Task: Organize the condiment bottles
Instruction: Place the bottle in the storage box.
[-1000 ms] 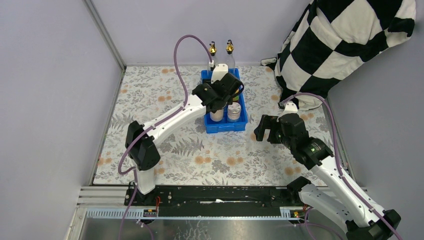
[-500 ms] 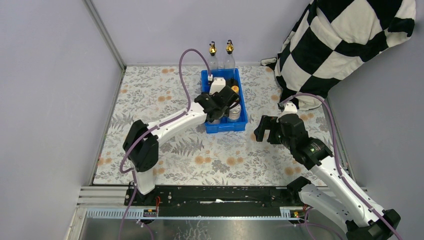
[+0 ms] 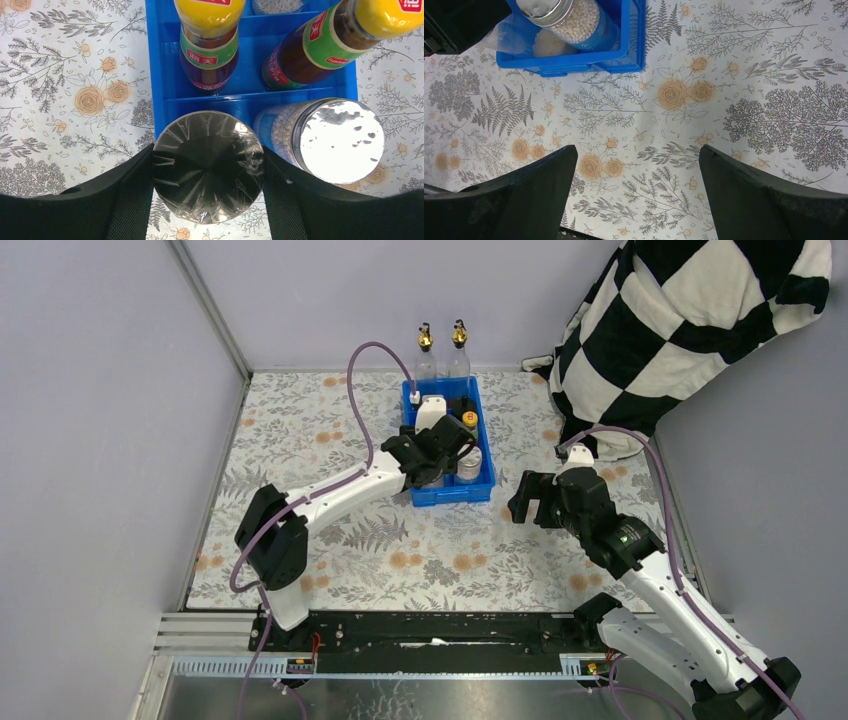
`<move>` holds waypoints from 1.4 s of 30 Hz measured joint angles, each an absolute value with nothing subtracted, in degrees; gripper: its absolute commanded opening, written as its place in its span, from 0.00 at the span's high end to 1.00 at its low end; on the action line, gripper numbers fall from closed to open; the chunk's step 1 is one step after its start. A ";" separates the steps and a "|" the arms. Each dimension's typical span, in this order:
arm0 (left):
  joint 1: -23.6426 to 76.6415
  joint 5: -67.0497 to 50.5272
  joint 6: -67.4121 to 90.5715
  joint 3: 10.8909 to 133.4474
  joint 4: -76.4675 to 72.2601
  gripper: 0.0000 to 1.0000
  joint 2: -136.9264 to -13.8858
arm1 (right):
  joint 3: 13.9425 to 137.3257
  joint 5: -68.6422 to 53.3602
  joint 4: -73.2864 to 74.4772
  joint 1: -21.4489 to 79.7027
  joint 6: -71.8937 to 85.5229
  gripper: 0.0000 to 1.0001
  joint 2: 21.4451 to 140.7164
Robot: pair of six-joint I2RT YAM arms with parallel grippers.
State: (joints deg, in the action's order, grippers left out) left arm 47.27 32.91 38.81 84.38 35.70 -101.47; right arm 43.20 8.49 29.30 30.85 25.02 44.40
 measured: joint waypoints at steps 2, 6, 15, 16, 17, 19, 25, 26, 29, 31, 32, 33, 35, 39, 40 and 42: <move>47.27 32.91 38.83 84.44 35.51 0.82 -101.45 | 43.20 8.49 29.30 30.85 24.95 0.00 44.42; 47.27 32.77 38.81 84.90 35.83 0.80 -102.06 | 43.20 8.49 29.30 30.85 24.86 0.00 44.42; 47.27 32.25 38.72 85.69 35.79 0.52 -103.00 | 43.20 8.49 29.30 30.85 24.82 0.00 44.77; 47.27 32.25 38.70 85.69 35.79 0.49 -103.00 | 43.20 8.49 29.30 30.85 24.82 0.00 44.80; 47.27 32.27 38.70 85.69 35.79 0.46 -103.00 | 43.20 8.49 29.30 30.85 24.82 0.00 44.80; 47.27 32.29 38.70 85.69 35.79 0.41 -103.00 | 43.20 8.49 29.28 30.85 24.82 0.00 44.80; 47.27 32.47 38.65 85.69 35.83 0.02 -102.96 | 43.20 8.49 29.28 30.85 24.82 0.00 44.77; 47.27 32.58 38.57 85.69 35.90 0.01 -102.94 | 43.20 8.49 29.30 30.85 24.82 0.00 44.77; 47.27 33.12 37.95 85.69 35.73 0.01 -102.45 | 43.16 8.49 29.28 30.85 24.82 0.00 44.77; 47.27 33.26 37.63 85.69 35.53 0.01 -101.86 | 43.07 8.49 29.28 30.85 24.84 0.00 44.77; 47.27 33.30 37.39 85.69 35.51 0.01 -101.45 | 42.98 8.49 29.26 30.85 24.82 0.00 44.77; 47.27 33.36 37.15 85.69 35.46 0.01 -100.97 | 42.87 8.49 29.26 30.85 24.84 0.00 44.77; 47.35 33.67 36.84 85.76 35.64 0.01 -100.14 | 42.76 8.49 29.26 30.85 24.84 0.00 44.77; 50.15 36.71 35.86 88.16 38.15 0.01 -96.92 | 42.35 8.49 29.19 30.85 24.84 0.00 44.82; 51.66 37.43 35.22 88.71 38.24 0.01 -95.37 | 42.17 8.47 28.95 30.85 24.84 0.00 44.91; 56.01 38.52 33.76 89.86 38.06 0.01 -90.63 | 41.95 8.40 28.71 30.85 24.86 0.00 45.54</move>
State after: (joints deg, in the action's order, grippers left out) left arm 56.01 38.52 33.76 89.86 38.06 -90.63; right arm 41.95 8.40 28.71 30.85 24.86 45.54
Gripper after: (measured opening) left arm 0.989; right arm 0.994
